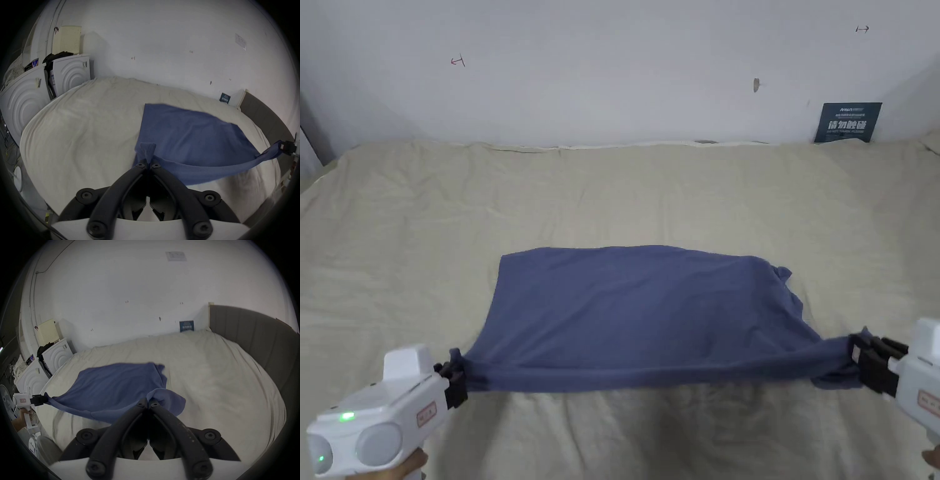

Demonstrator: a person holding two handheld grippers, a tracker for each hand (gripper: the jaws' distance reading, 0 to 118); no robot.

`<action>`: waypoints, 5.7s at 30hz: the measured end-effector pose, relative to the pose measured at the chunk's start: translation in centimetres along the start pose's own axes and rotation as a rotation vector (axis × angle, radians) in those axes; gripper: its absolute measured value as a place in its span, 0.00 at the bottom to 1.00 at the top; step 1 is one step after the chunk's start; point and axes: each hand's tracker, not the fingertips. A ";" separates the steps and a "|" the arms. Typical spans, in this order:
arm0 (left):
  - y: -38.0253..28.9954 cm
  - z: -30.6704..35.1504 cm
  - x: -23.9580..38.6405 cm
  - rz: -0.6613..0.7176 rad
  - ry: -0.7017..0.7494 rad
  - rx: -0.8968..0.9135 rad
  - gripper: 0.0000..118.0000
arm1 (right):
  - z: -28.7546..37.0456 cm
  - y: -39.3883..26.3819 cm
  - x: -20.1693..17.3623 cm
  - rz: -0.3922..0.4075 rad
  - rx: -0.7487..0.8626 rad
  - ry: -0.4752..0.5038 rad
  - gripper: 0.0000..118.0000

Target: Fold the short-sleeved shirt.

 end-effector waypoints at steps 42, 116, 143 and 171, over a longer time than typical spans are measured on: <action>1.7 13.9 9.5 -0.117 0.034 0.514 0.44 | 10.0 0.9 -9.5 0.149 0.392 -0.162 0.52; -0.4 2.6 1.3 0.054 0.009 -0.007 0.07 | -1.6 -1.9 -2.3 0.083 -0.001 -0.136 0.08; 5.5 -13.9 5.1 -0.112 0.112 -0.223 0.92 | -19.0 1.8 -1.2 0.045 -0.266 -0.249 0.67; 3.6 10.6 11.4 -0.251 -0.049 0.470 0.00 | 8.7 2.3 -9.6 0.209 0.432 -0.164 0.01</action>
